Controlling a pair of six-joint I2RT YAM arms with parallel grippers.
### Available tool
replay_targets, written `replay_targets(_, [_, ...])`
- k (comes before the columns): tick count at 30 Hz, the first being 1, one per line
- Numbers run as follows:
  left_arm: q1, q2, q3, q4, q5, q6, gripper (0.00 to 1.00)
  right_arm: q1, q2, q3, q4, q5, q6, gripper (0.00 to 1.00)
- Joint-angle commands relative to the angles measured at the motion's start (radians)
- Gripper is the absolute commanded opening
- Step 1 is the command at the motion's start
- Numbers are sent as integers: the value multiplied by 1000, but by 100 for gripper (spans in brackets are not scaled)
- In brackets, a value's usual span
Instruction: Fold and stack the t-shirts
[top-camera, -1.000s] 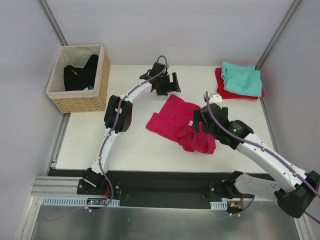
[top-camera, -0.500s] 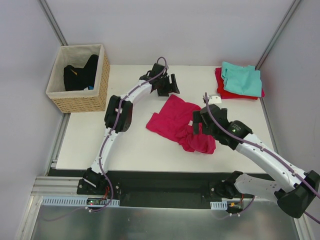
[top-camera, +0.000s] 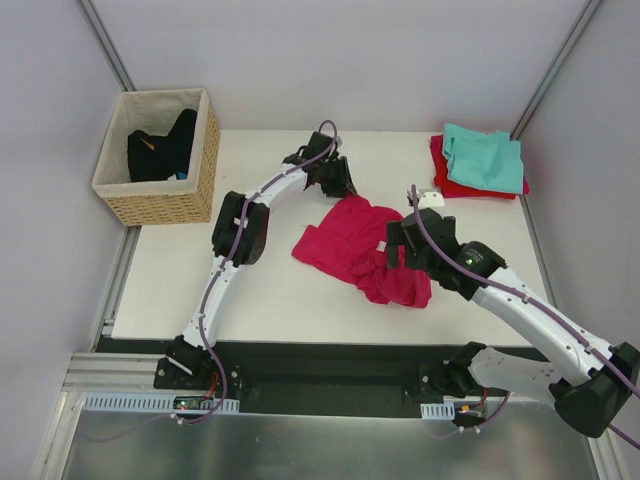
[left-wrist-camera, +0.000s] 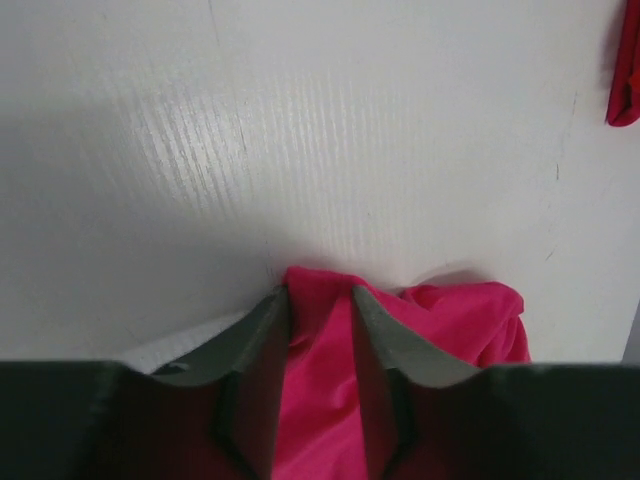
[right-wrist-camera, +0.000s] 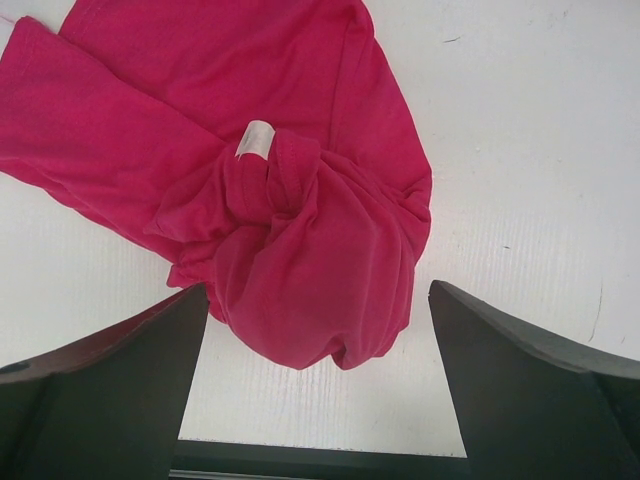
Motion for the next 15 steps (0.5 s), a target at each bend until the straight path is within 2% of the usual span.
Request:
replay_targets(1, [-9,0,-23,-79,0,-9,24,-5,-30,-6,4,-8,12,96])
replay_targets(2, [-9,-1,-23,-85,-5,-12,2,-6,-31,-6,5,-10,17,96])
replay_targets(3, [-9,-3,-24,-95,-14,-15,0,-5,-33,-6,2,-11,17,96])
replay_targets(8, [-9,-20,-56,-104,-37,-10,0,-3,-33,-13,4,-34,23,97])
replay_targets(11, [-7,-93,-128,-105,-83,5,0,-3,-24,-30,24,-57,29,96])
replay_targets(14, [-5,-245,-242,-105,-161,40,0,-6,7,-43,50,-82,32,96])
replay_targets(15, [-2,-340,-301,-105,-180,56,0,-6,17,-47,67,-88,34,96])
